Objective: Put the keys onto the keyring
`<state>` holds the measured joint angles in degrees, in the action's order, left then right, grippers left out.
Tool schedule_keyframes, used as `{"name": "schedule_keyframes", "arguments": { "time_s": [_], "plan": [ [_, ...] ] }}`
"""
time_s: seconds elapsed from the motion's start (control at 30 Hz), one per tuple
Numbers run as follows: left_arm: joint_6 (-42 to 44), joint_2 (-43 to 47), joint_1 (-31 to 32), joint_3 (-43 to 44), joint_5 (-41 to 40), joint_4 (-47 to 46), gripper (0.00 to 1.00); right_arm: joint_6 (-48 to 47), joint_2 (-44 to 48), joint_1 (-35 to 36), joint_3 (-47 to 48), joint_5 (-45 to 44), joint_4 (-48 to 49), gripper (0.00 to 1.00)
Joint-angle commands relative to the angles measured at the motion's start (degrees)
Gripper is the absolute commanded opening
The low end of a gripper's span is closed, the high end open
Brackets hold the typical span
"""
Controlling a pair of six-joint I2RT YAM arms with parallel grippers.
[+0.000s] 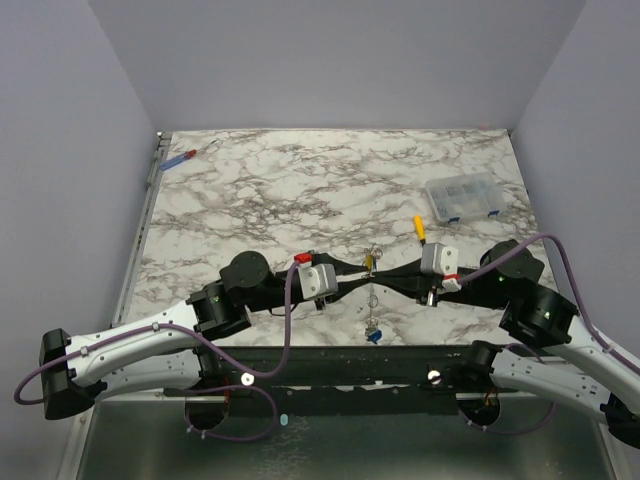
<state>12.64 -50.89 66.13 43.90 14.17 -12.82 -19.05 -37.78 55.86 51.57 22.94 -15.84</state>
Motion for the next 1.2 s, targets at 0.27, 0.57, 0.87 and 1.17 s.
{"name": "schedule_keyframes", "arguments": {
  "time_s": [0.27, 0.57, 0.87, 1.17],
  "plan": [
    [-1.29, 0.38, 0.32, -0.83, 1.9, -2.67, 0.14, 0.44, -0.56, 0.04, -0.18, 1.6, 2.16, 0.01],
    [-2.17, 1.24, 0.3, -1.51, 0.72, -2.98, 0.3, 0.35, -0.67, 0.04, -0.45, 0.68, 1.42, 0.01],
    [-3.03, 2.04, 0.26, -1.98, 1.26, -2.83, 0.23, 0.22, -0.8, 0.04, -0.28, -0.02, 1.25, 0.01],
    [-2.94, 1.6, 0.31, -1.82, 2.53, -3.17, 0.05, 0.48, -0.98, 0.05, -0.24, 0.37, 1.42, 0.01]
  ]
}}
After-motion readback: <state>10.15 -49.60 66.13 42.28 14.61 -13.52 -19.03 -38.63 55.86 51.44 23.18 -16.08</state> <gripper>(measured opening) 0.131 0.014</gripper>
